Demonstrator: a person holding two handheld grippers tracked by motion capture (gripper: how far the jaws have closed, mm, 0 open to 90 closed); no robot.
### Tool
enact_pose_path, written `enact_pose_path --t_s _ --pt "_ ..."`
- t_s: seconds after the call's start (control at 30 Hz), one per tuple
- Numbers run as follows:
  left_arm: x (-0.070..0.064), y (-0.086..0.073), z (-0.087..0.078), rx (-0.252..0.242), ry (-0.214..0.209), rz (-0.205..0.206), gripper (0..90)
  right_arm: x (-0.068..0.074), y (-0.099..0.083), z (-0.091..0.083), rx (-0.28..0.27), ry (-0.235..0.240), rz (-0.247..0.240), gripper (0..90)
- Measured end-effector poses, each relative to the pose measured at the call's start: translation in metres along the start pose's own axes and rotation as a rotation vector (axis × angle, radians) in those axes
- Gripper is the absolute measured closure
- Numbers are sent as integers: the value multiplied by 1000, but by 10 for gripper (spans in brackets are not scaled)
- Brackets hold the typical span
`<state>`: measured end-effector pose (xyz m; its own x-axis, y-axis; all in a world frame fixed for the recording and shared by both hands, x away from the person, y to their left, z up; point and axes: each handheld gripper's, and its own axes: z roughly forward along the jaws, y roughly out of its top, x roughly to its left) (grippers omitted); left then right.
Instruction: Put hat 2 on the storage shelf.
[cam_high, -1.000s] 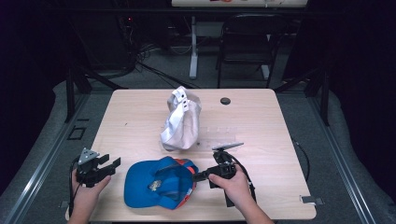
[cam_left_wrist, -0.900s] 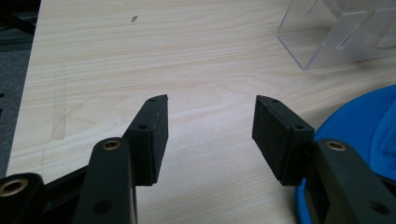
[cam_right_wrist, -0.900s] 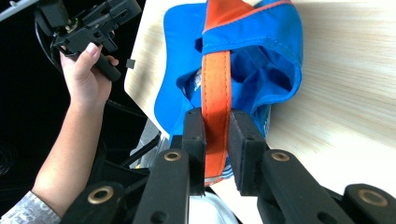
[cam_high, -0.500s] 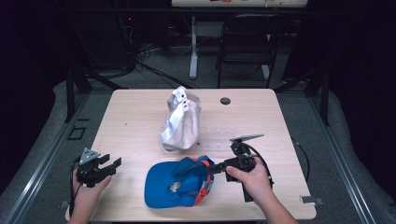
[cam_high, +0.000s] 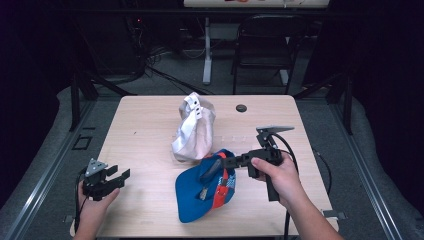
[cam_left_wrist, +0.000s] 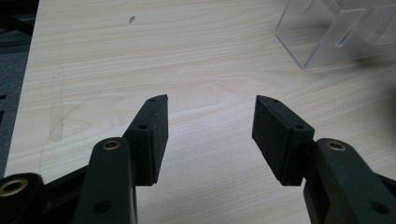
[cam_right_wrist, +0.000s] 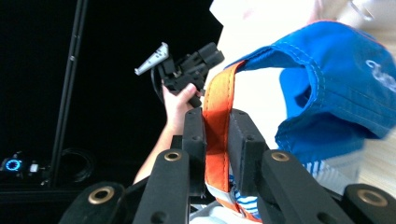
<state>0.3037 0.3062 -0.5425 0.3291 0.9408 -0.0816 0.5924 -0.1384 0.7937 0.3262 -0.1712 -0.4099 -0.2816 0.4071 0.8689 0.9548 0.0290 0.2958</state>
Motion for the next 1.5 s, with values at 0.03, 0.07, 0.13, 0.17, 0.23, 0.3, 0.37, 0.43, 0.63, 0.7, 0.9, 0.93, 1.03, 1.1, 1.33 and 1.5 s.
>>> enact_pose_path --t_s 0.03,0.07,0.13,0.17,0.23,0.3,0.37,0.43,0.63,0.7,0.9,0.93,1.03,1.1,1.33,1.5 --pt "0 0 0 0 0 0 463 3 2 -2 -3 7 -1 781" --pt "0 0 -1 1 2 1 463 6 4 -4 -5 3 -2 781" --pt "0 0 -1 3 2 3 463 11 7 -9 -19 5 -1 782" --pt "0 0 -1 3 1 2 463 14 8 -13 -23 0 2 782" --pt "0 0 -1 2 0 4 463 19 11 -20 -36 -19 -1 781" --pt "0 0 -1 3 1 5 463 22 12 -26 -41 -31 -3 781" --pt "0 0 -1 1 3 3 463 25 13 -34 -60 -43 -7 782" --pt "0 0 -2 13 4 4 461 30 15 -49 -91 -66 -12 782" --pt "0 0 0 3 4 5 458 33 20 -73 -145 -97 -3 782" --pt "0 0 0 7 4 4 458 33 26 -86 -176 -97 13 782" --pt "0 -1 1 4 7 3 458 40 44 -108 -246 -85 47 782" --pt "0 -1 1 4 7 3 458 42 46 -109 -252 -90 46 782" --pt "0 -1 1 7 6 3 458 45 53 -113 -265 -105 45 782" --pt "1 0 0 9 5 3 458 47 62 -117 -285 -134 52 782" --pt "1 -1 1 7 3 3 458 47 81 -120 -322 -176 77 782" --pt "1 -1 2 8 3 3 458 47 90 -119 -333 -182 83 782"
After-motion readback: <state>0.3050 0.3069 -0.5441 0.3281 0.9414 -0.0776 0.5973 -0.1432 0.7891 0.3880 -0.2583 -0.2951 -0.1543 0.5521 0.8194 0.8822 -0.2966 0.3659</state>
